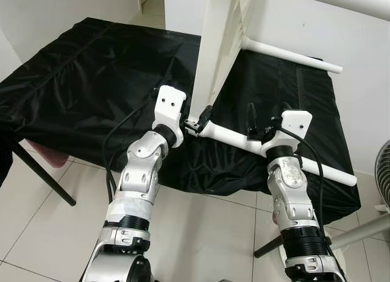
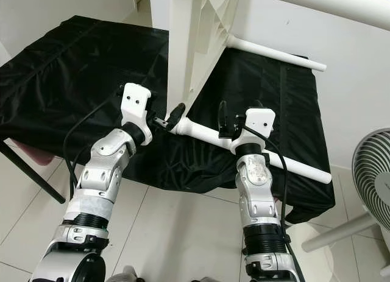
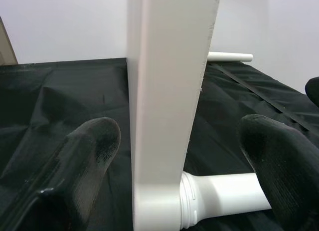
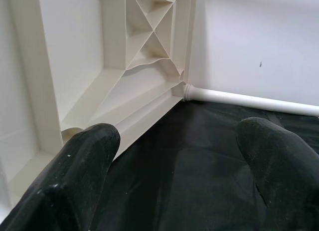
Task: Building children table
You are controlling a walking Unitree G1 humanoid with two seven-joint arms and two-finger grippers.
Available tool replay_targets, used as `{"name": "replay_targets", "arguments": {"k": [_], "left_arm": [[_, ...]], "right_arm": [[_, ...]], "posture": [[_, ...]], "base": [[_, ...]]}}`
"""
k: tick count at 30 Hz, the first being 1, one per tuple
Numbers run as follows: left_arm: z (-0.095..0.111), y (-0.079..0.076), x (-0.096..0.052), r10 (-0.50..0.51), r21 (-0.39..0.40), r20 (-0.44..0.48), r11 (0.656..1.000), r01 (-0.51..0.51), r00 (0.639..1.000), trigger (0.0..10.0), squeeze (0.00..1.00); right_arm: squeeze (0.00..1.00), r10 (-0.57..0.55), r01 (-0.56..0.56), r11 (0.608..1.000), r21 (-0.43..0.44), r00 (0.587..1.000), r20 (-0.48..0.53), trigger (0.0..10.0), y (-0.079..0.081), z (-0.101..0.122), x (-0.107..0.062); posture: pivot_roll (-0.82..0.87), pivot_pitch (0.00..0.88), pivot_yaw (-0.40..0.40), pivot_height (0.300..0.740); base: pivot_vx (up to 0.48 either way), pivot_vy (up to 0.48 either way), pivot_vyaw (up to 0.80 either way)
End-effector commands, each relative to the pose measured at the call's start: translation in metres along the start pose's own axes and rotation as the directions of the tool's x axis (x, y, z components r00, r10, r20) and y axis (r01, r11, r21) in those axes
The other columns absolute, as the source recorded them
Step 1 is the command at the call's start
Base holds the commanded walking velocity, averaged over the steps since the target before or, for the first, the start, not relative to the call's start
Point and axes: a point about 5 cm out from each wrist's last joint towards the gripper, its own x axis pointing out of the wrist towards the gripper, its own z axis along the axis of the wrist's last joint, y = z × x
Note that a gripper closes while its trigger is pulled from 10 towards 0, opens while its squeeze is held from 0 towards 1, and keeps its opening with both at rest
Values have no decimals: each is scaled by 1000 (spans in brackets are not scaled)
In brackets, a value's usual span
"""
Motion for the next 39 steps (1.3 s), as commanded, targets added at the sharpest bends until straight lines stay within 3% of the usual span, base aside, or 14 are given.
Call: {"name": "replay_targets", "arguments": {"k": [1,6,12,19,21,22,23,25,29,31,37,39], "left_arm": [[-1,12,1,278,5,-7,961,-278,961,10000,0],[-2,12,-3,269,3,-7,963,-269,963,10000,0],[-3,10,-24,232,22,10,972,-232,973,10000,0],[0,6,-35,209,21,32,978,-210,977,10000,0],[0,3,-42,197,17,44,980,-198,979,10000,0],[-7,2,-57,194,21,39,981,-195,980,10000,0],[-7,2,-57,194,21,39,981,-195,980,10000,0],[-20,4,-82,203,49,6,978,-203,979,10000,0],[-22,6,-90,200,68,-9,978,-199,980,10000,0],[-17,10,-101,195,92,-13,977,-193,981,10000,0],[-17,8,-102,203,68,-18,977,-201,979,10000,0],[-21,1,-102,203,42,-30,979,-201,979,10000,0]], "right_arm": [[0,-3,3,1000,-6,1000,-7,10000,-2,0,1],[0,-6,6,1000,-12,1000,2,10000,-3,1,-1],[0,-39,39,999,-19,999,-1,10000,-18,2,-18],[0,-45,45,999,-28,999,2,10000,-21,4,-26],[0,-43,43,998,-36,999,1,10000,-21,5,-31],[0,-30,29,999,-43,999,-13,10000,-18,3,-39],[0,-30,29,999,-43,999,-13,10000,-18,3,-39],[0,9,-12,998,-60,999,-39,10000,-13,0,-52],[0,24,-27,997,-70,999,-47,10000,-14,0,-56],[0,19,-25,994,-110,999,-51,10000,-24,2,-59],[0,1,-7,994,-108,998,-61,10000,-26,0,-61],[0,-4,-3,995,-98,998,-70,10000,-22,-2,-63]], "posture": [[109,49,-34,740],[103,47,-29,740],[106,56,-33,740],[101,71,-30,740],[98,74,-30,740],[90,85,-26,740],[90,85,-26,740],[88,88,-23,740],[92,95,-23,740],[98,99,-26,740],[100,99,-27,740],[101,96,-30,740]], "base": [[0,0,0],[0,0,0],[0,0,0],[0,0,0],[0,0,0],[0,0,0],[0,0,0],[0,0,0],[0,0,0],[0,0,0],[0,0,0],[0,0,0]]}}
